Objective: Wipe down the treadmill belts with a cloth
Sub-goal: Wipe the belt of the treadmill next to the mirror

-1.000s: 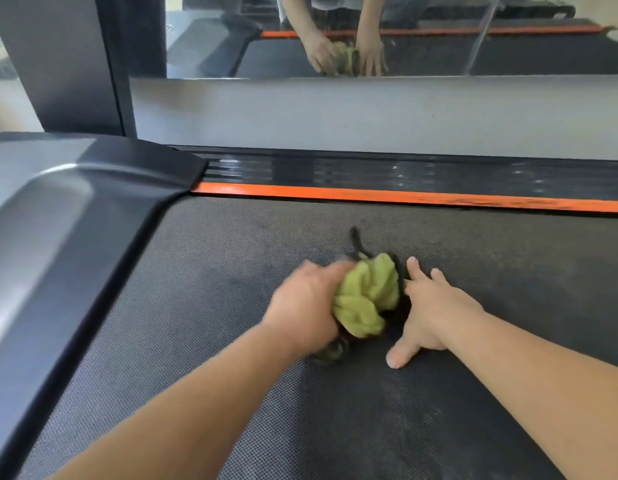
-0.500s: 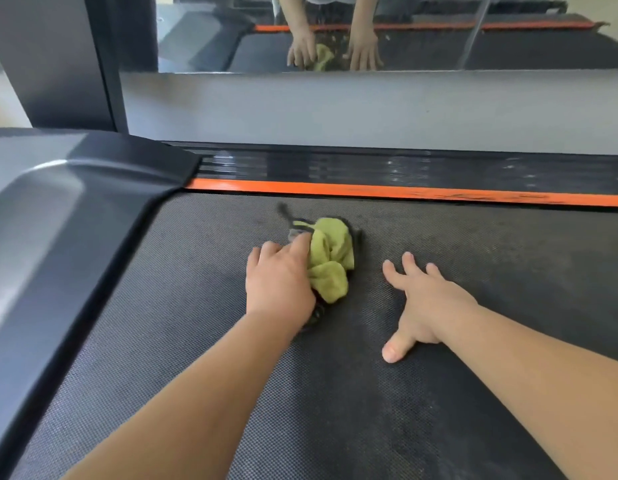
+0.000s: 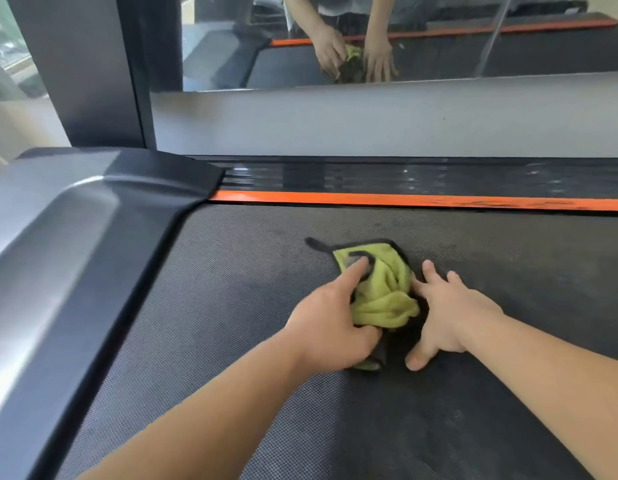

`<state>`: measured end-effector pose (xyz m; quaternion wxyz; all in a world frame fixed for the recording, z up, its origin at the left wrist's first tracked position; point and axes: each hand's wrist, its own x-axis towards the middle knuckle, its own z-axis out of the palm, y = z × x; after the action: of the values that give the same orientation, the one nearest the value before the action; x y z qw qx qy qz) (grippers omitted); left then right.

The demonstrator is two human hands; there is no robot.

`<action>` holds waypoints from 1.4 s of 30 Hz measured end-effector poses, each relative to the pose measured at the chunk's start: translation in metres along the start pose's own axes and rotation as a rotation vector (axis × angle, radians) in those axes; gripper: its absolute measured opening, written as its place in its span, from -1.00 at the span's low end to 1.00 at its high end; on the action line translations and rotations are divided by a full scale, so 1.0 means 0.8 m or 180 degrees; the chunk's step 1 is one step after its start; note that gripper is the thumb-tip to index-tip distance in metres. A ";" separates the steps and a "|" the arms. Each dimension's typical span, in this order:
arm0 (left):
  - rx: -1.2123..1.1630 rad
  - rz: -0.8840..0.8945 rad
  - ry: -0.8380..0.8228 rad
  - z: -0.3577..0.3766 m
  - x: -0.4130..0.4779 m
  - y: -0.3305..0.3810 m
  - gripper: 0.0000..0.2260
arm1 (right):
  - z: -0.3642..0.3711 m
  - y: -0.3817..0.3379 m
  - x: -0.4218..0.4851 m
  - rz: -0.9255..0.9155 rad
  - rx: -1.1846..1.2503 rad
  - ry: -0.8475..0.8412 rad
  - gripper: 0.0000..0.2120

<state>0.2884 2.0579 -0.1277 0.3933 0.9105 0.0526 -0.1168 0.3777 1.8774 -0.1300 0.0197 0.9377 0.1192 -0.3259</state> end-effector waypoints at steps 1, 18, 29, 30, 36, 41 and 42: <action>-0.0593 -0.0004 -0.0208 -0.008 -0.008 -0.005 -0.16 | 0.000 0.001 0.000 0.0007 0.0043 0.0010 0.45; 0.1967 -0.0941 -0.0317 -0.059 -0.057 -0.093 0.09 | 0.051 0.007 -0.079 -0.0462 0.1302 0.1224 0.40; 0.2124 -0.1435 -0.0608 -0.106 -0.062 -0.125 0.29 | 0.014 -0.091 -0.037 -0.0721 -0.0192 0.1682 -0.45; 0.2092 -0.1357 -0.0494 -0.104 -0.062 -0.129 0.30 | 0.011 -0.098 -0.031 -0.0719 -0.0275 0.1874 -0.51; 0.1765 -0.1088 0.0187 -0.095 -0.075 -0.160 0.41 | -0.009 -0.188 0.056 -0.1217 0.0686 0.2071 -0.52; 0.1676 -0.1044 0.0303 -0.094 -0.074 -0.167 0.44 | -0.037 -0.265 0.094 -0.1779 0.0774 0.1649 -0.47; 0.1668 -0.1053 0.0288 -0.094 -0.074 -0.167 0.44 | -0.039 -0.271 0.091 -0.1895 0.0639 0.1620 -0.49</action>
<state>0.2188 2.2042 -0.1568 0.1180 0.9642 0.1857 -0.1481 0.4008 2.1068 -0.1418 -0.1974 0.9102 0.3542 -0.0848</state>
